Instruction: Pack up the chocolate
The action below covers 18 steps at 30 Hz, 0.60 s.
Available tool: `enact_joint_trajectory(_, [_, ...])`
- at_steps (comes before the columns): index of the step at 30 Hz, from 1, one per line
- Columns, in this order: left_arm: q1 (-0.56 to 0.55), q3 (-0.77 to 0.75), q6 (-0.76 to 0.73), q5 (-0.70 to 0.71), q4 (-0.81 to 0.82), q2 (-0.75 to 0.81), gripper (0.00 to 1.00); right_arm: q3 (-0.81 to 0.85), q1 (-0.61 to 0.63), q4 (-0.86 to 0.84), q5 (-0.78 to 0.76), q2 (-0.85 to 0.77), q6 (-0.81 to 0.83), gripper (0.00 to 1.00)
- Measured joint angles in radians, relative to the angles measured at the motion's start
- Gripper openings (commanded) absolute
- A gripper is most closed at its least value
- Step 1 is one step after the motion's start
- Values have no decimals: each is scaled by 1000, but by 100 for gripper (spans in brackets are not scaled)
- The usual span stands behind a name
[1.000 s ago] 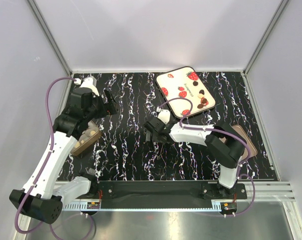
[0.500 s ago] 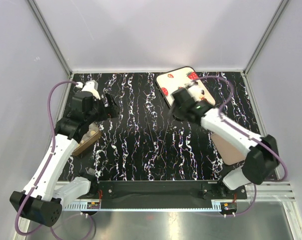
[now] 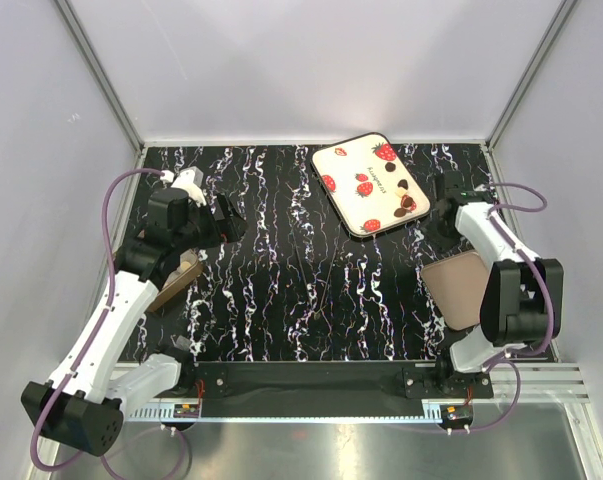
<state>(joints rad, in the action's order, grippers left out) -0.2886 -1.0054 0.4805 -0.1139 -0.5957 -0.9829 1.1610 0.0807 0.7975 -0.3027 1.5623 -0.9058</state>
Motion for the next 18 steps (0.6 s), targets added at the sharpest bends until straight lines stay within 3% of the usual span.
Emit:
enact_joint_trajectory(7, [0,2,0,-6,0,2,99,-50,-132,0,33,82,-58,37])
enact_joint_trajectory(18, [0,9,-1,-6,0,-1,99,-51,-181,-55,49,195,-120,37])
